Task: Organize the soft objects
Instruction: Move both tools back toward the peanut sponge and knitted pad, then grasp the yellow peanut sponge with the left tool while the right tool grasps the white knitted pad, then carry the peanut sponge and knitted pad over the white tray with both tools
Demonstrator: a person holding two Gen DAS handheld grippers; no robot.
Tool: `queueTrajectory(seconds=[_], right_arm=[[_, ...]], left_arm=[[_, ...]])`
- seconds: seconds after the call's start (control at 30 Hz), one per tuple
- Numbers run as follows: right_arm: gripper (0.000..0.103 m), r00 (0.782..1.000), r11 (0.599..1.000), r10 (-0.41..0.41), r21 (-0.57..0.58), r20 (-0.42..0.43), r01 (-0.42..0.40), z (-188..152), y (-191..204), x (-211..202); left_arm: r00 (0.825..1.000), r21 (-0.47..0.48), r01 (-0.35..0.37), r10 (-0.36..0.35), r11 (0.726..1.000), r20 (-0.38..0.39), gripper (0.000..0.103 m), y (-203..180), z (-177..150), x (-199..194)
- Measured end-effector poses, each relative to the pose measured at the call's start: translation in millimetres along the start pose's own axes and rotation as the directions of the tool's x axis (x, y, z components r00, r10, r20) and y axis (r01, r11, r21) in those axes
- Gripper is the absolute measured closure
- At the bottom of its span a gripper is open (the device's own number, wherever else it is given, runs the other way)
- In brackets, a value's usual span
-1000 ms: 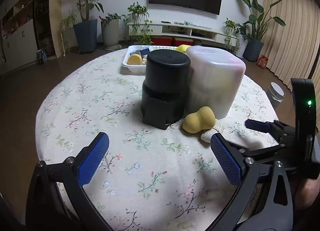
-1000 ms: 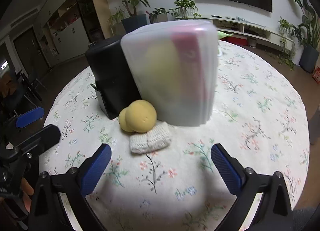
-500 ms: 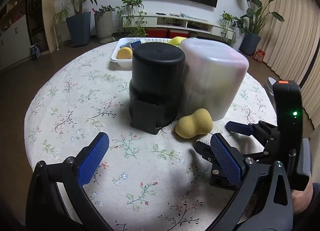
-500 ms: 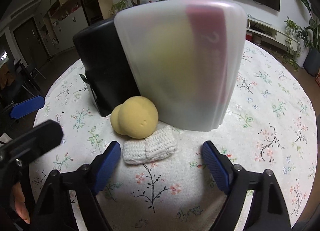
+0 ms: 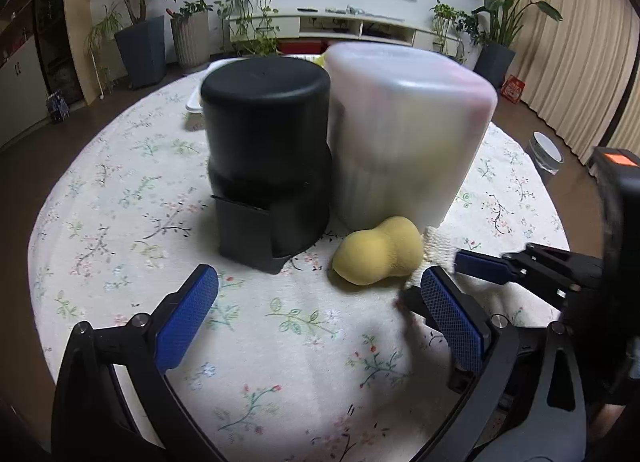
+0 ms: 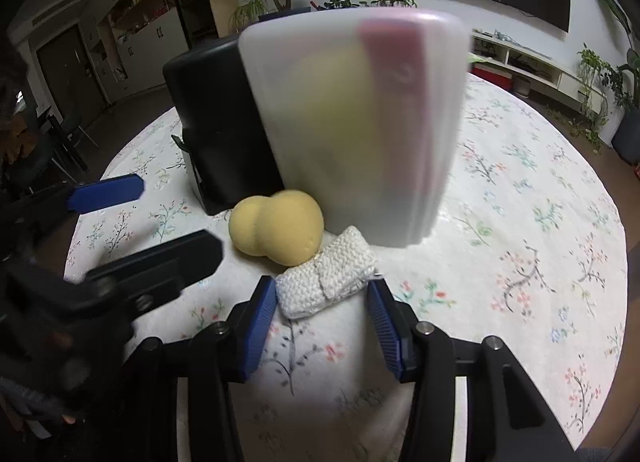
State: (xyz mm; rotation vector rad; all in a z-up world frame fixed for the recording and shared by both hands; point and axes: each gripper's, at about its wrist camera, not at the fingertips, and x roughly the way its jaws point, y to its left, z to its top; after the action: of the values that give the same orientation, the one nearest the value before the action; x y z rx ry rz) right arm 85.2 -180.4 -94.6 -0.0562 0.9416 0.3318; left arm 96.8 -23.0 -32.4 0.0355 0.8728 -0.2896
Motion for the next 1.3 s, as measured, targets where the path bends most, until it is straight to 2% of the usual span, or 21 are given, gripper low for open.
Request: queueTrajectory(seconds=[0.17, 0.43, 0.7, 0.73, 0.83, 0.87, 0.93, 1.13, 1.3], right_arm=[[0.053, 1.0, 1.0, 0.0, 0.027, 0.004, 0.0, -7.2, -12.3, -15.1], [0.053, 1.0, 0.999, -0.023, 0.039, -0.015, 0.024, -18.6, -27.7, -27.6], [0.053, 1.0, 0.999, -0.014, 0.033, -0.009, 0.014, -21.5, -20.3, -26.2], [0.053, 1.0, 0.999, -0.013, 0.034, -0.009, 0.013, -22.2, -20.0, -27.0], [0.053, 1.0, 0.999, -0.012, 0.035, -0.009, 0.012, -22.1, -19.7, -28.1], [0.053, 1.0, 0.999, -0.012, 0.035, -0.009, 0.012, -22.0, -20.1, -28.4], [0.053, 1.0, 0.999, -0.012, 0.034, -0.008, 0.012, -22.5, -18.9, -30.0], [0.053, 1.0, 0.999, -0.018, 0.034, -0.003, 0.018, -21.3, -18.7, -32.8], [0.053, 1.0, 1.0, -0.02, 0.02, 0.008, 0.02, -20.2, -15.4, -37.6]], left_arm=[[0.999, 0.014, 0.015, -0.015, 1.0, -0.03, 0.0, -9.3, 1.5, 13.7], [0.998, 0.033, -0.041, 0.043, 0.999, -0.055, 0.0, -23.3, 7.6, 37.9], [0.998, 0.012, -0.051, 0.051, 0.999, -0.03, 0.002, -27.4, 7.5, 47.4], [0.999, 0.013, -0.043, 0.044, 0.999, -0.027, 0.008, -28.0, 6.4, 46.8], [0.999, 0.025, 0.03, -0.03, 0.999, -0.026, 0.046, -33.1, 4.7, 43.6], [0.999, 0.032, 0.034, -0.033, 0.999, -0.027, 0.053, -33.5, 4.9, 42.2], [0.999, 0.055, 0.03, -0.029, 0.998, -0.027, 0.053, -39.7, 3.0, 40.5], [0.997, 0.016, 0.074, -0.073, 0.997, -0.021, 0.058, -30.1, -1.0, 32.0], [0.996, -0.003, 0.084, -0.084, 0.996, 0.008, 0.058, -21.9, -4.9, 12.9]])
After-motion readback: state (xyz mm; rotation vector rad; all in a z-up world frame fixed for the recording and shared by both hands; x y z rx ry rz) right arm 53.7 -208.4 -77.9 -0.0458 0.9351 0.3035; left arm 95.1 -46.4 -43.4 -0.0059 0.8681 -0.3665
